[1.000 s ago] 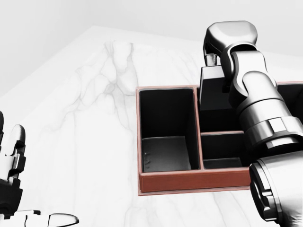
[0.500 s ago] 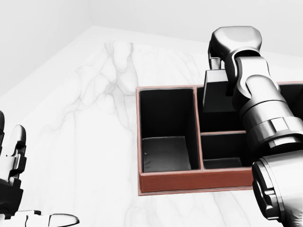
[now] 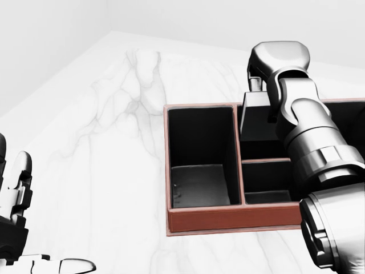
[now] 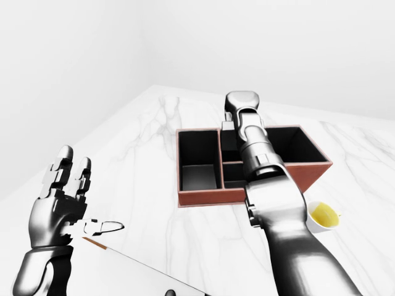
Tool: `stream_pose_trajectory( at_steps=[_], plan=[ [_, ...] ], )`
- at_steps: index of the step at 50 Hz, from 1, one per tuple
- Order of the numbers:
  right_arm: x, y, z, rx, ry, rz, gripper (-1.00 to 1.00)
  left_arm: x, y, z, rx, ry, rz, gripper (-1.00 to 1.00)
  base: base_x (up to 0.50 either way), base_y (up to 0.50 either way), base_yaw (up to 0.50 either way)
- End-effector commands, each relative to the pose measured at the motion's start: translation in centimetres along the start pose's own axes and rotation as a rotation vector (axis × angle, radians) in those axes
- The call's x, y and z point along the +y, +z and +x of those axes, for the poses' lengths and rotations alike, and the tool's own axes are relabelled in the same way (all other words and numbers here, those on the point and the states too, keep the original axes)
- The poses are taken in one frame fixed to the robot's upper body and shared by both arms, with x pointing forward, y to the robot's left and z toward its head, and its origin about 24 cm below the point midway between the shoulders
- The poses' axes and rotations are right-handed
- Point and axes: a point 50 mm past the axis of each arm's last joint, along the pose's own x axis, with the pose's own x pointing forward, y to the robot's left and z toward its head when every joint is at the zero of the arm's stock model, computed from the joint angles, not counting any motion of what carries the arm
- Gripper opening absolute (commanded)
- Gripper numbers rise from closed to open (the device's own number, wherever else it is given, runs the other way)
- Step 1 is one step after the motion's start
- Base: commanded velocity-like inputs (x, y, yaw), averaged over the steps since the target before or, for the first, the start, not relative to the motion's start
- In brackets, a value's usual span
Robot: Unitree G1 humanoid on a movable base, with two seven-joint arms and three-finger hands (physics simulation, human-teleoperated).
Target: Pick up the book and place it in the front compartment of the caddy.
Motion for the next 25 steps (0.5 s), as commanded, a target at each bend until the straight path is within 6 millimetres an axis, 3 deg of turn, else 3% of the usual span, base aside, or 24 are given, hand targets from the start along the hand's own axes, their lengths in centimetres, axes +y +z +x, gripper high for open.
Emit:
stream_pose_trajectory(
  at_steps=[1, 25],
  plan=[
    [0.06, 0.08, 0.07, 0.003, 0.004, -0.033, -1.00, 0.00, -1.05, 0.44, 0.033, 0.014, -0.011, 1.00, 0.00, 0.00, 0.00],
    [0.19, -0.20, 0.08, 0.013, 0.007, -0.047, -1.00, -0.08, -1.23, 0.37, 0.043, 0.009, -0.010, 1.00, 0.00, 0.00, 0.00]
  ],
)
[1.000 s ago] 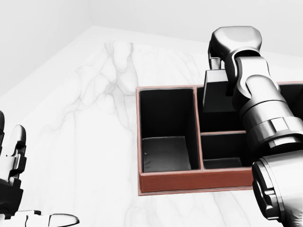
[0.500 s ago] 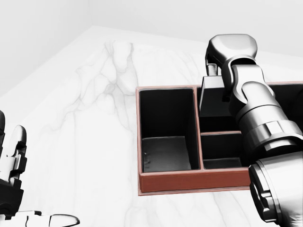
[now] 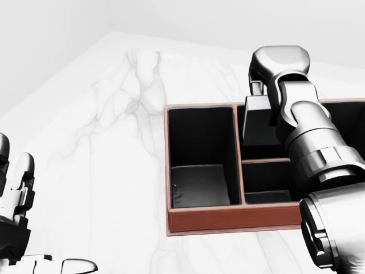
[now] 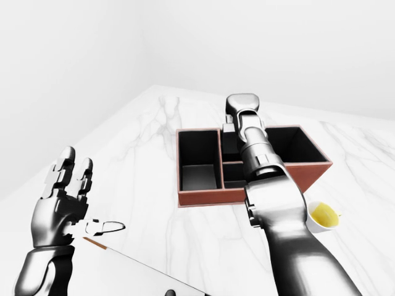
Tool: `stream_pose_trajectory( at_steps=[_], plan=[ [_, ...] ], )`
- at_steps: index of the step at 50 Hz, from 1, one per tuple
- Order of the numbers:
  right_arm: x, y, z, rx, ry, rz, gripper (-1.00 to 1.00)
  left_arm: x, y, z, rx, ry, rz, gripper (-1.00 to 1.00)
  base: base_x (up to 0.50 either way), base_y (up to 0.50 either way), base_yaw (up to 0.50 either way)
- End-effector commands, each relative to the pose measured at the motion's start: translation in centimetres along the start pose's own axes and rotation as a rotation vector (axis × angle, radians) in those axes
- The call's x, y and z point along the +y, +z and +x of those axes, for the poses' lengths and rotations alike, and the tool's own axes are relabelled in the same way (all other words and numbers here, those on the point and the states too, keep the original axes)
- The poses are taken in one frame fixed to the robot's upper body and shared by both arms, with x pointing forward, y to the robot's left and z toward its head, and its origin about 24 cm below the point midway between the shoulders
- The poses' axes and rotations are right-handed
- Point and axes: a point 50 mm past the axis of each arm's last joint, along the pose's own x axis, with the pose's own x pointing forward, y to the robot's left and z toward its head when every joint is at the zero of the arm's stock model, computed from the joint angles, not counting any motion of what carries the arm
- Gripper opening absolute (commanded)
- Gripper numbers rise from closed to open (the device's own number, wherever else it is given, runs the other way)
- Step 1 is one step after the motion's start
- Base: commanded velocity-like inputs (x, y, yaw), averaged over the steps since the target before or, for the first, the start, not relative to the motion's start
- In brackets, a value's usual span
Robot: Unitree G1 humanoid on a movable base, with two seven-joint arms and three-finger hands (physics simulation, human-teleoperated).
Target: Pick up the book and place it in the front compartment of the caddy.
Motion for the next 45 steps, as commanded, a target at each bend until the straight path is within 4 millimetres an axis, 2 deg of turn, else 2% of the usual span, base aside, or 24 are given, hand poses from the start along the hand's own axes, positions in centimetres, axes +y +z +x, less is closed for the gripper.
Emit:
stream_pose_trajectory(
  at_steps=[1, 31, 34, 45],
  plan=[
    [-0.4, 0.0, 0.1, 0.005, -0.017, -0.023, -1.00, 0.1, -0.9, 0.4, 0.030, 0.014, -0.011, 1.00, 0.00, 0.00, 0.00],
    [0.0, 0.1, 0.1, 0.004, 0.015, -0.022, -1.00, 0.1, -0.8, 0.4, 0.022, 0.015, -0.010, 1.00, 0.00, 0.00, 0.00],
    [-0.7, 0.4, 0.1, -0.007, -0.040, -0.044, -1.00, 0.1, -0.8, 0.6, 0.021, 0.018, -0.010, 1.00, 0.00, 0.00, 0.00],
    [-1.2, 1.9, 0.0, -0.051, -0.144, -0.133, -1.00, 0.1, -0.9, 0.5, 0.025, 0.016, -0.011, 1.00, 0.00, 0.00, 0.00]
  ],
)
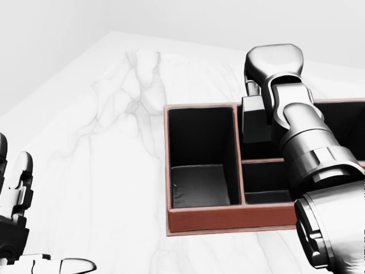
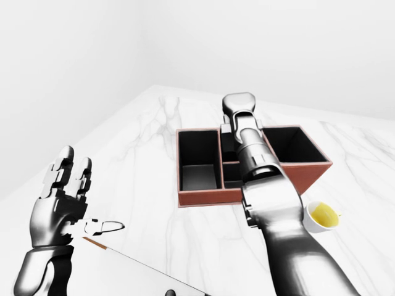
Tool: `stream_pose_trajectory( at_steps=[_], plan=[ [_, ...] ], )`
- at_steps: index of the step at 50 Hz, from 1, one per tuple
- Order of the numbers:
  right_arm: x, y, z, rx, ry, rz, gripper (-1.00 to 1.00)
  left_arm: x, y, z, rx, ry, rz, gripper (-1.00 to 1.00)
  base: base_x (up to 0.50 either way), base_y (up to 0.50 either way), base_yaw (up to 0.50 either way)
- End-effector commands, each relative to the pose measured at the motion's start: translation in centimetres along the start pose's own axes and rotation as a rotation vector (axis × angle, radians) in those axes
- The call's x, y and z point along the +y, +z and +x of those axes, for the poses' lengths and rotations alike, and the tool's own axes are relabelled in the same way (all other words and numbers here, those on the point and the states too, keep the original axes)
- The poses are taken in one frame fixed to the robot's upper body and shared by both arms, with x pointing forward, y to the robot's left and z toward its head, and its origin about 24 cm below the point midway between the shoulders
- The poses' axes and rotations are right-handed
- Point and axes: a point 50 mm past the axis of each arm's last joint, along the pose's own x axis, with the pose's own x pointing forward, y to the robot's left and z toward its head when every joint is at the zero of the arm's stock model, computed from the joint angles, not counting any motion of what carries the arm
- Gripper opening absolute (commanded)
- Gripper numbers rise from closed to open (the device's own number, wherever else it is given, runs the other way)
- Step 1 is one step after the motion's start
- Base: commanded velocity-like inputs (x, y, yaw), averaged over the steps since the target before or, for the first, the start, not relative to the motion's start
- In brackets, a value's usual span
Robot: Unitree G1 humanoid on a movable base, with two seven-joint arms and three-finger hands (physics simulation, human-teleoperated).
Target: Pick up the book and place it in the front compartment of the caddy.
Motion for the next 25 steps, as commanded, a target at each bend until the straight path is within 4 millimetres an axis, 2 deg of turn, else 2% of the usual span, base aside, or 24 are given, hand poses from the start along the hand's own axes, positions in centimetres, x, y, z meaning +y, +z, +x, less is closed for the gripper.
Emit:
stream_pose_trajectory(
  at_steps=[1, 8, 16, 25],
  plan=[
    [-1.3, 1.1, 0.1, -0.035, -0.108, -0.089, -1.00, 0.1, -1.0, 0.4, 0.030, 0.014, -0.011, 1.00, 0.00, 0.00, 0.00],
    [-1.4, 1.8, 0.0, -0.056, -0.144, -0.111, -1.00, 0.0, -1.0, 0.4, 0.031, 0.014, -0.010, 1.00, 0.00, 0.00, 0.00],
    [-0.5, 2.1, -0.1, -0.066, -0.127, -0.121, -1.00, 0.1, -0.9, 0.4, 0.028, 0.015, -0.011, 1.00, 0.00, 0.00, 0.00],
    [-0.4, 1.4, -0.1, -0.051, -0.124, -0.137, -1.00, 0.0, -0.9, 0.4, 0.029, 0.015, -0.011, 1.00, 0.00, 0.00, 0.00]
  ],
)
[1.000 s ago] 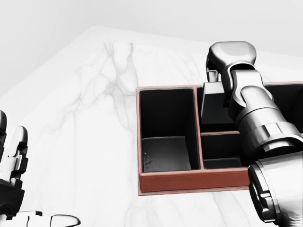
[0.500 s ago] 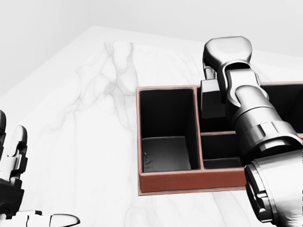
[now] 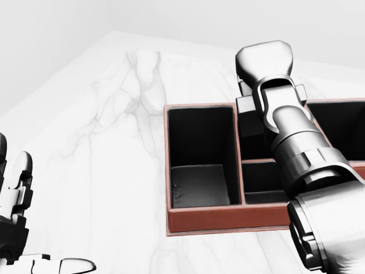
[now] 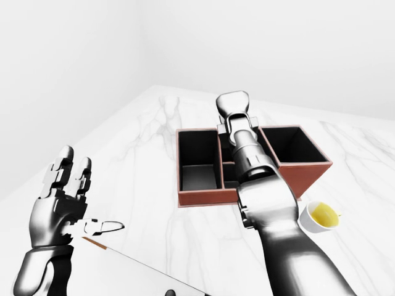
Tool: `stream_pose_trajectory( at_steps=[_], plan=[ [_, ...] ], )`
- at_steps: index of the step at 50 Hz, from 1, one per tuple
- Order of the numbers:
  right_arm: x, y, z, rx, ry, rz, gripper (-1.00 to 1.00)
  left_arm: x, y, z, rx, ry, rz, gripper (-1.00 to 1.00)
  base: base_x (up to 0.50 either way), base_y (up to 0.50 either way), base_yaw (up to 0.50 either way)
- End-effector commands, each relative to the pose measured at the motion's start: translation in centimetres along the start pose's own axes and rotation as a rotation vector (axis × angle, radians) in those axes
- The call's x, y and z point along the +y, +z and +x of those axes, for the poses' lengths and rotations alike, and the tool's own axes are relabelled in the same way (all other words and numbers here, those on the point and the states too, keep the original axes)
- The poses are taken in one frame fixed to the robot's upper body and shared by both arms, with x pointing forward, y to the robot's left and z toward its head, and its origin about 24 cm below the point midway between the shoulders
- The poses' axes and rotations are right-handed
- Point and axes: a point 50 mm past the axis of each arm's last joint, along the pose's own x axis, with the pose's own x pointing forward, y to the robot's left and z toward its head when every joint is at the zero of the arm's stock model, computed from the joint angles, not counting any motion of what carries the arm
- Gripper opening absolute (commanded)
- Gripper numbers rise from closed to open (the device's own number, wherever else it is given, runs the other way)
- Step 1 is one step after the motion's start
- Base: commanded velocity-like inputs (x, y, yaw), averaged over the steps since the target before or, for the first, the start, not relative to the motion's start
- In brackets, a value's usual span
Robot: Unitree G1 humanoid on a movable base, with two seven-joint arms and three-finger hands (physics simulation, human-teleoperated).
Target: Pick up the book and place it in the front compartment of the caddy.
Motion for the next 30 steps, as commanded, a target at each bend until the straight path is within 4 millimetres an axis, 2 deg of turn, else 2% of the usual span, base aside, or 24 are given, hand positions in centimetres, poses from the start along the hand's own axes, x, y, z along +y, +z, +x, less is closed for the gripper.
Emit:
stream_pose_trajectory(
  at_steps=[1, 30],
  plan=[
    [-0.2, -0.2, 0.1, -0.002, -0.027, -0.038, -1.00, 0.0, -0.9, 0.4, 0.030, 0.015, -0.010, 1.00, 0.00, 0.00, 0.00],
    [2.0, -1.9, -0.5, 0.044, 0.092, -0.044, -1.00, 0.0, -1.2, 0.3, 0.040, 0.011, -0.012, 1.00, 0.00, 0.00, 0.00]
  ],
)
